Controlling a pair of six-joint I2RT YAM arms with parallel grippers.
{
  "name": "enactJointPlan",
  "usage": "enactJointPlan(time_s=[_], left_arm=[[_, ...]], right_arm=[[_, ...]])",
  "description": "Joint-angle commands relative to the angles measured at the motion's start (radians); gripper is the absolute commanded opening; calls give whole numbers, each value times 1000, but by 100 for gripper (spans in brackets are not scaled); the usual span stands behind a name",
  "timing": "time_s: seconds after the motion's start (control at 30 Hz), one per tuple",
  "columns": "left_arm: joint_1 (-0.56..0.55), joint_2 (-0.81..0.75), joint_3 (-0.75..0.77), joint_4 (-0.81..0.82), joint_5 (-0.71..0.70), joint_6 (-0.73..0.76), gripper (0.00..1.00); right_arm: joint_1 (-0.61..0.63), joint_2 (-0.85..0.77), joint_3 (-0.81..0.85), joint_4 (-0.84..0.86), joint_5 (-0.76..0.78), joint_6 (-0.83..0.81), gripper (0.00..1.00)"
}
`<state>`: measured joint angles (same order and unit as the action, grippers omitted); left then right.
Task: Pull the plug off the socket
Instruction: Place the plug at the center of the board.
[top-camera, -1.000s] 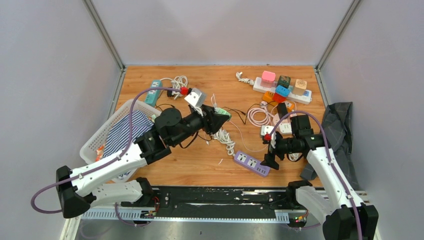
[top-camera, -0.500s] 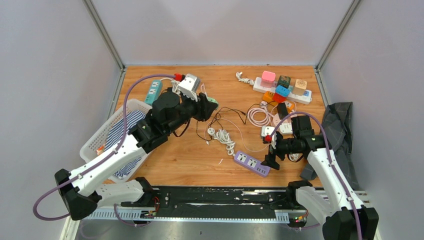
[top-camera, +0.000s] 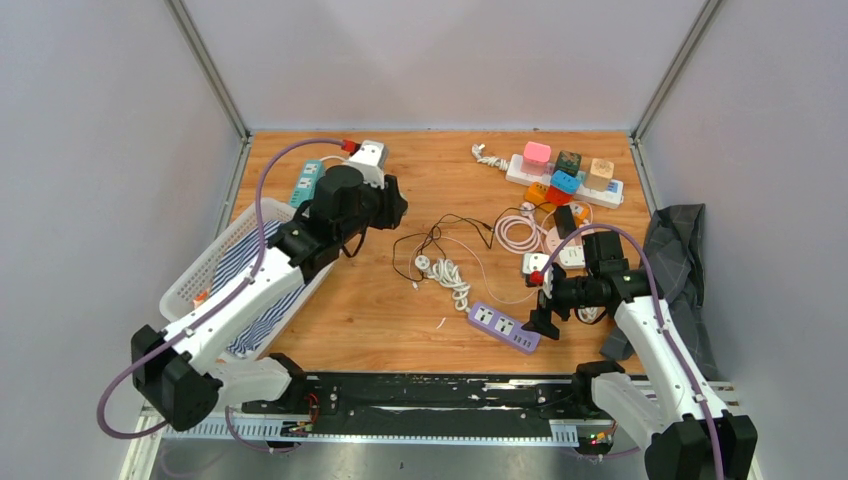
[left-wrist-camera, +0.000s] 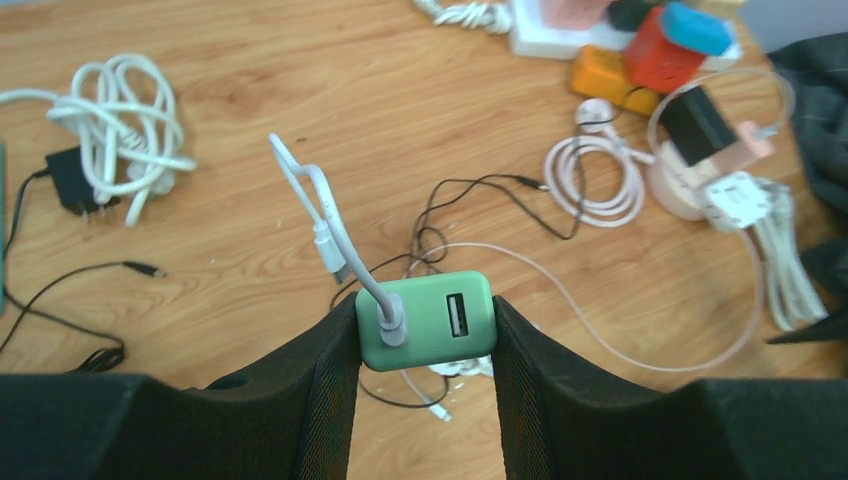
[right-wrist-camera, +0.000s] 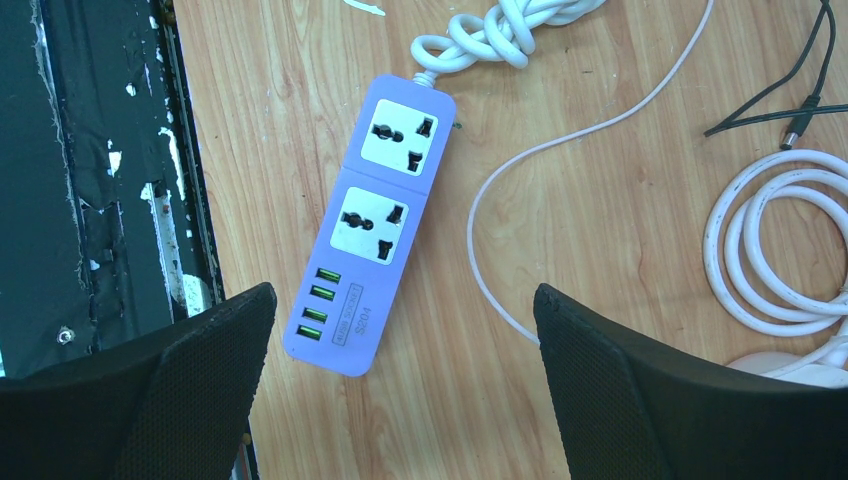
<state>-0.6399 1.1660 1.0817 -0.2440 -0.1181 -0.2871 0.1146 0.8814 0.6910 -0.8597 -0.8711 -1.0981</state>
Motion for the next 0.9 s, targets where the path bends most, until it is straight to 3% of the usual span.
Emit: enactJointPlan(time_s=[0.0,0.47,0.87], left_arm=[[53,96,33,-71,-42,20,0],[89,512,330,-346,-400,36,0],[93,713,398,-392,-674,81,0]], right_arm=[[-16,-6,-11,-29,-29,-19,100],[-23,-3,-13,-32,-32,-25,100],[-28,1,-15,-35,-37,-28,100]])
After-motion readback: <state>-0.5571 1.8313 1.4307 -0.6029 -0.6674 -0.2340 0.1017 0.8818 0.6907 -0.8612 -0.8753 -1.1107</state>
